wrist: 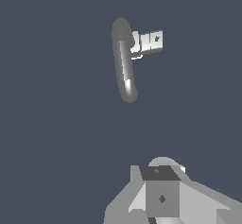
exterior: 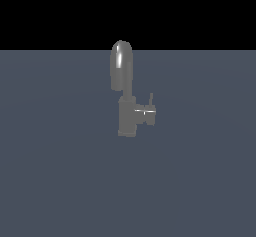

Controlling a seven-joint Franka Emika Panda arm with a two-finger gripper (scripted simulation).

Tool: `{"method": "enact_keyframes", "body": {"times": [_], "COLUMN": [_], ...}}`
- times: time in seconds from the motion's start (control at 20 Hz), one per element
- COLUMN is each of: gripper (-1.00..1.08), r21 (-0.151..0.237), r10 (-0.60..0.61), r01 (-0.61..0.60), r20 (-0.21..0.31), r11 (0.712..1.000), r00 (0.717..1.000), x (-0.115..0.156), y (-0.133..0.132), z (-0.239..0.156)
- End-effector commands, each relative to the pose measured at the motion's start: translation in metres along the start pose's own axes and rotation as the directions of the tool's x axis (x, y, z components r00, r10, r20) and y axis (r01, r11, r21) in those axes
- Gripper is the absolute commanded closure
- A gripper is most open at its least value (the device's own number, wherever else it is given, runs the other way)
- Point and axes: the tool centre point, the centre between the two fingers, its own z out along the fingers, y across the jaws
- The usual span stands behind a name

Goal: Turn on the faucet by rotating a designated handle.

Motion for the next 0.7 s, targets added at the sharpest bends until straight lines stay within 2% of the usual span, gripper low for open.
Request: {"method": "enact_keyframes", "body": {"times": [0.0, 0.35, 0.65], "gripper": [1.08, 1.08, 1.08], "r21": [0.041, 0.148, 0.230], "r10": [0.041, 0.148, 0.227], "r01": [-0.043, -0.171, -0.289], "r20": [0.037, 0.152, 0.262], "r11": [0.998, 0.974, 0.929], "r00": [0.998, 0.977, 0.938], "x": [0.016, 0.059, 0.096], "y": [0.001, 0.005, 0.012], "z": [0.003, 0.013, 0.027]}}
